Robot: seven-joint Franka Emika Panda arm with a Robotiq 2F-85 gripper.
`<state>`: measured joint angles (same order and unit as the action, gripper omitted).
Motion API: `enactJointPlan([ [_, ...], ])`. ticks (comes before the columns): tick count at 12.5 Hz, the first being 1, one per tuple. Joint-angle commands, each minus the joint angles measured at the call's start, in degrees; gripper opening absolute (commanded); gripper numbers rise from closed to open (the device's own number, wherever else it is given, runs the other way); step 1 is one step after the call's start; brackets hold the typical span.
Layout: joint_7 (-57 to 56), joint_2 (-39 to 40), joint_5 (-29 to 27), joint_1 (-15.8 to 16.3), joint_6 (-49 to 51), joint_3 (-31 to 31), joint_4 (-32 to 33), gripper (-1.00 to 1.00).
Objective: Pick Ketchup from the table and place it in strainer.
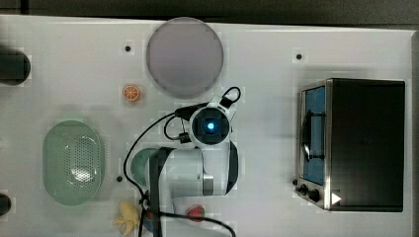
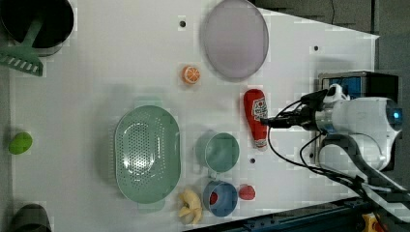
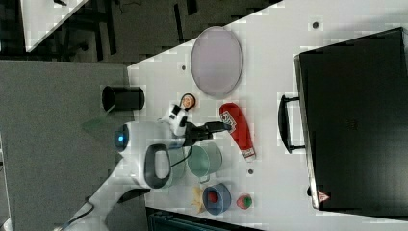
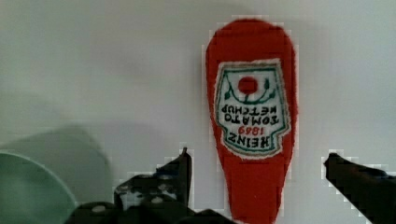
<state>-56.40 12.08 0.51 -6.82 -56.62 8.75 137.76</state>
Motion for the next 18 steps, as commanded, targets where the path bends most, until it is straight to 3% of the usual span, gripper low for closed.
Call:
enactJointPlan([
  [1, -1.89, 3.53, 0.03, -0.35, -4.58, -0.37, -0.16, 1.0],
  [6, -1.85, 9.34, 0.03, -0.35, -10.77, -0.63, -0.14, 1.0],
  [7, -1.82, 9.96, 0.03, -0.35, -11.25, -0.8, -0.14, 0.92],
  [10, -1.81, 9.87, 0.02, -0.35, -11.18, -0.89, -0.1, 0.21],
  [14, -1.81, 5.5, 0.01, -0.34, -9.28, -0.86, -0.29, 0.21],
  [18, -1.43, -5.79, -0.03, -0.31, 1.74, -0.11, -0.8, 0.21],
])
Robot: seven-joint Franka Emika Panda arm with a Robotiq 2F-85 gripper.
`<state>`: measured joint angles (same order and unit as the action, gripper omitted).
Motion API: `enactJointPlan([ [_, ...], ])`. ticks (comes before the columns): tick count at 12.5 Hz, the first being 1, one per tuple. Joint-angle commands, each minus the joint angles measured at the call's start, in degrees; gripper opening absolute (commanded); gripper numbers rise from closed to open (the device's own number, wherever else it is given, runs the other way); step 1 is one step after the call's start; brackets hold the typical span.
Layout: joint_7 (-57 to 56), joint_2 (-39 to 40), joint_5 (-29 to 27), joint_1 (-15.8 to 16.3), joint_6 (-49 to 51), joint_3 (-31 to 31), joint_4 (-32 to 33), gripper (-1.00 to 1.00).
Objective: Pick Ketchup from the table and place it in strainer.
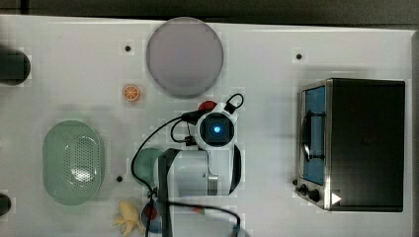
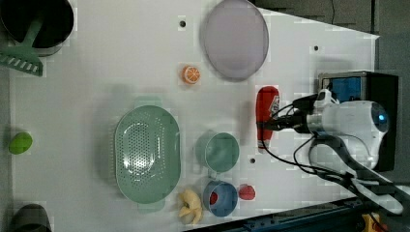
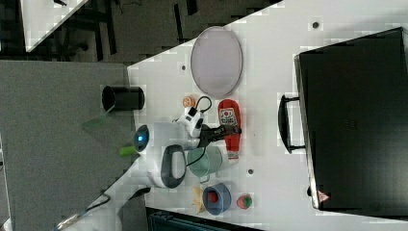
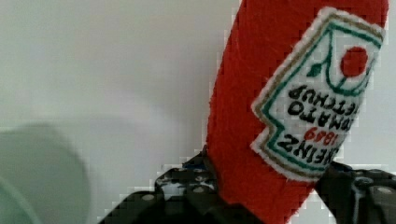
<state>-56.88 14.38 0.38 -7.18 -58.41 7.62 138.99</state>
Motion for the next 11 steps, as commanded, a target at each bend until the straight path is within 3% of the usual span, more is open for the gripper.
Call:
enactJointPlan([
  [1, -0.43, -11.38, 0.08, 0.14, 7.49, 1.68, -2.59, 0.21],
  [6, 10.85, -22.65, 0.0, 1.25, 25.39, 8.7, -6.18, 0.21],
  [11, 27.38, -23.95, -2.36, 2.9, 26.45, 20.11, -8.22, 0.21],
])
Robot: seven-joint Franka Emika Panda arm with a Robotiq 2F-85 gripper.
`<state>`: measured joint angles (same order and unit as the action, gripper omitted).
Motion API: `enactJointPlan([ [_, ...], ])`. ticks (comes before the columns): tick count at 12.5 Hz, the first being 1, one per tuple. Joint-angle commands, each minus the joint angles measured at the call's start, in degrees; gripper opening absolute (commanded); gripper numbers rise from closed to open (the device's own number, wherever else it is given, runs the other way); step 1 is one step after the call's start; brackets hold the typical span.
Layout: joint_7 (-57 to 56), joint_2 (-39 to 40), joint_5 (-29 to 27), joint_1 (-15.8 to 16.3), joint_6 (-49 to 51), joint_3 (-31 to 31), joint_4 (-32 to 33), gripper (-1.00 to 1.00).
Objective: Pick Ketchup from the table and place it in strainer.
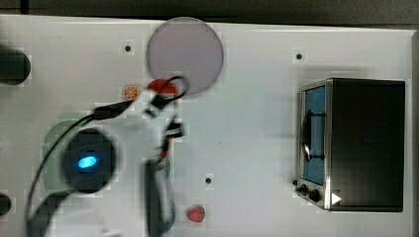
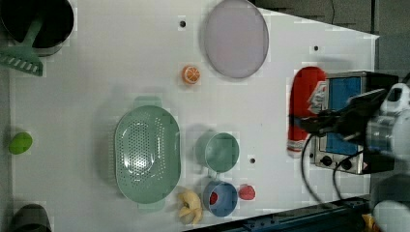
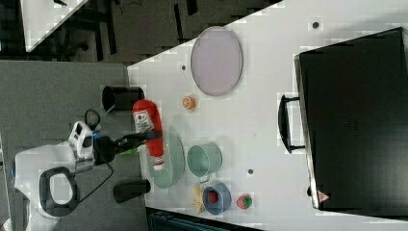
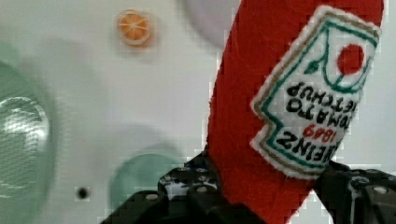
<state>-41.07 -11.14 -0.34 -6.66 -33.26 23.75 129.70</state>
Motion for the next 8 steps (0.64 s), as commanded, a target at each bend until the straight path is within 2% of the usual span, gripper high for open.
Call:
enactJointPlan([
  [1, 15.79, 2.08, -1.73, 2.49, 0.9, 6.55, 0.9, 0.21],
  [4, 27.61, 4.76, -1.73, 2.61, -2.01, 13.08, 0.43, 0.21],
  [8, 37.35, 11.35, -1.72, 2.68, -12.06, 18.87, 0.31, 0.21],
])
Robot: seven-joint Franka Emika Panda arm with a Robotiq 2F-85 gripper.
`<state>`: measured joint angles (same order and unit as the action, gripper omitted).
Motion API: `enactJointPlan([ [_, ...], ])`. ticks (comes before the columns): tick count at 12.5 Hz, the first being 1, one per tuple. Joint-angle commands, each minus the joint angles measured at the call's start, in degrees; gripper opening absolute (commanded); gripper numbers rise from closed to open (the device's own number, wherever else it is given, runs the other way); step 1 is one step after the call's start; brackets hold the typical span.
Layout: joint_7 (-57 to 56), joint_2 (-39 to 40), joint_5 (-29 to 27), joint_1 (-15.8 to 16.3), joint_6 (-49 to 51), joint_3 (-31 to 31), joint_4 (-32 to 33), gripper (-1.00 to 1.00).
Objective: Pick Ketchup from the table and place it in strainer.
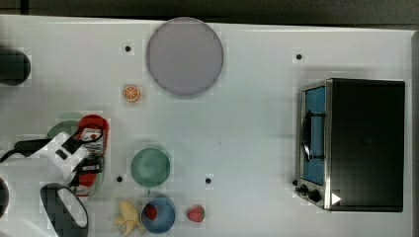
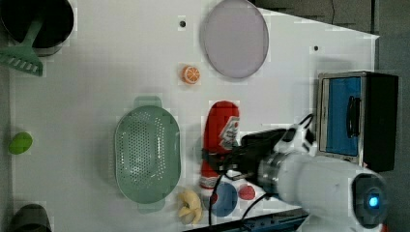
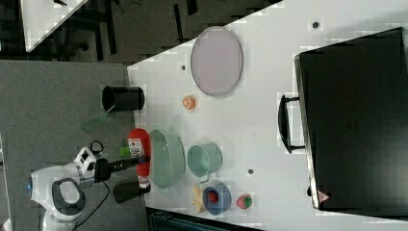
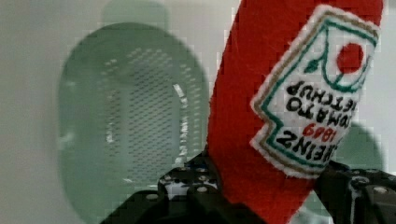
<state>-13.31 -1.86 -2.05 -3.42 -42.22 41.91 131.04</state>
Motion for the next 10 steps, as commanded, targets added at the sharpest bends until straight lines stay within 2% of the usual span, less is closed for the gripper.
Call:
enactJointPlan([
  [1, 11.88, 4.21, -0.01, -0.55, -5.21, 1.78, -1.05, 0.21],
  [4, 16.71, 11.11, 0.29, -0.08, -10.88, 3.2, -1.04, 0.21],
  [8, 16.81, 19.59, 0.64, 0.86, -18.91, 3.16, -1.02, 0.21],
  [9, 16.81, 21.56, 1.14, 0.88, -20.52, 2.97, -1.01, 0.27],
  [10, 16.81, 23.33, 2.22, 0.91, -21.86, 2.62, -1.0, 0.46],
])
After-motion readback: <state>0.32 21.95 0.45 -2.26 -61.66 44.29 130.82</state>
